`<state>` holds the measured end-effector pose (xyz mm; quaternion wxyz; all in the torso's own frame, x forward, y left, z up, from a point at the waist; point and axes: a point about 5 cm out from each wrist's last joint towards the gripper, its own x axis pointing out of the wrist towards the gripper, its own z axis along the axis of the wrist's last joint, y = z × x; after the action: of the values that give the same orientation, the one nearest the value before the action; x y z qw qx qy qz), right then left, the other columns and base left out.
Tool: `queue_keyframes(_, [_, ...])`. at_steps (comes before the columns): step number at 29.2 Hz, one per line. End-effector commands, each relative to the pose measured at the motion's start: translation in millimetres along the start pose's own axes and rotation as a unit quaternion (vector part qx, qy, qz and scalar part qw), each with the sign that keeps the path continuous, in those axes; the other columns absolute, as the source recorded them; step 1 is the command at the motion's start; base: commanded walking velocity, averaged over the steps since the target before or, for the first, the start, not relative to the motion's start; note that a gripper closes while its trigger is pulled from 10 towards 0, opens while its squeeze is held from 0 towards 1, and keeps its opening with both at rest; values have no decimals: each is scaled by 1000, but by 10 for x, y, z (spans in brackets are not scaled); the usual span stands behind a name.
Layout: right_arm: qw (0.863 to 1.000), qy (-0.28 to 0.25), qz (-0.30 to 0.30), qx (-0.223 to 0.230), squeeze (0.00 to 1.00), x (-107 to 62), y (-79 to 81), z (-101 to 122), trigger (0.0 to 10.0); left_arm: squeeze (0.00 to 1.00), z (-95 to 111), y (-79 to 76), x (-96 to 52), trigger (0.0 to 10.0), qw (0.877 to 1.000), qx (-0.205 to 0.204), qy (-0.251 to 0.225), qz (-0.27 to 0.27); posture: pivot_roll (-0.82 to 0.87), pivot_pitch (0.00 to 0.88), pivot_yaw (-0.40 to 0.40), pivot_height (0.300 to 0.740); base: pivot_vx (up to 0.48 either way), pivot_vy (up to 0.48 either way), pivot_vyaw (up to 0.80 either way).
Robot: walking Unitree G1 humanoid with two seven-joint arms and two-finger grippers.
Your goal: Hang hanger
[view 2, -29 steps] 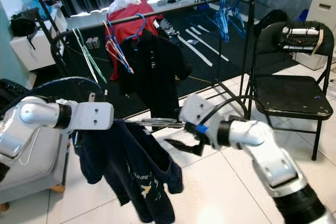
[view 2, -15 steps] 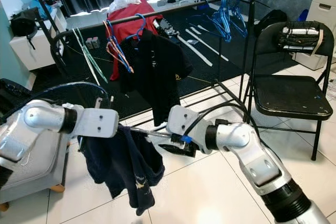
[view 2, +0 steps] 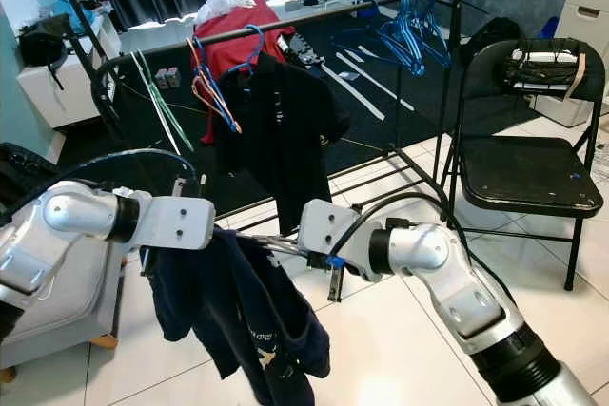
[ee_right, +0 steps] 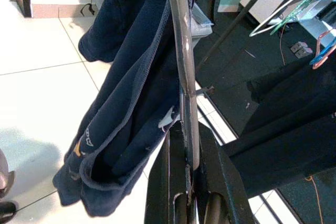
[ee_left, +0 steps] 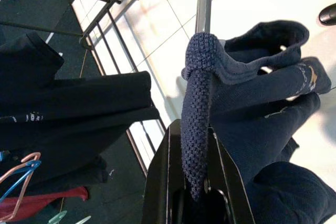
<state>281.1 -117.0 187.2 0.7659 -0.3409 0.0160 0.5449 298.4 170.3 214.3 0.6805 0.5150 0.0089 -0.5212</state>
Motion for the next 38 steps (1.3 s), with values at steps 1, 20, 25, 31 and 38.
queue_keyframes(1, [1000, 3, 6, -9, 0, 48, 4, 9, 0, 0, 68, -14, 26, 10000, 1000, 5, -17, -6, -109, 0, 104, 740, 0, 0, 0])
queue_keyframes(20, [999, -35, -32, 3, 0, -67, -140, 102, 0, 1000, 107, 100, -232, 10000, 992, -77, -96, 17, -107, 0, 107, 740, 0, 0, 0])
queue_keyframes(25, [994, -64, -78, 43, 0, -340, -301, 93, 0, 1000, -7, 302, -462, 10000, 981, -117, -113, 110, -106, 0, 108, 740, 0, 0, 0])
queue_keyframes(31, [988, -90, -106, 65, 0, -481, -370, 114, 0, 1000, -108, 383, -574, 10000, 960, -162, -137, 184, -109, 0, 112, 740, 0, 0, 0])
queue_keyframes(38, [968, -187, -126, 112, 0, -611, -401, 293, 0, 0, -263, 96, -393, 10000, 894, -310, -234, 225, -111, 0, 115, 740, 0, 0, 0])
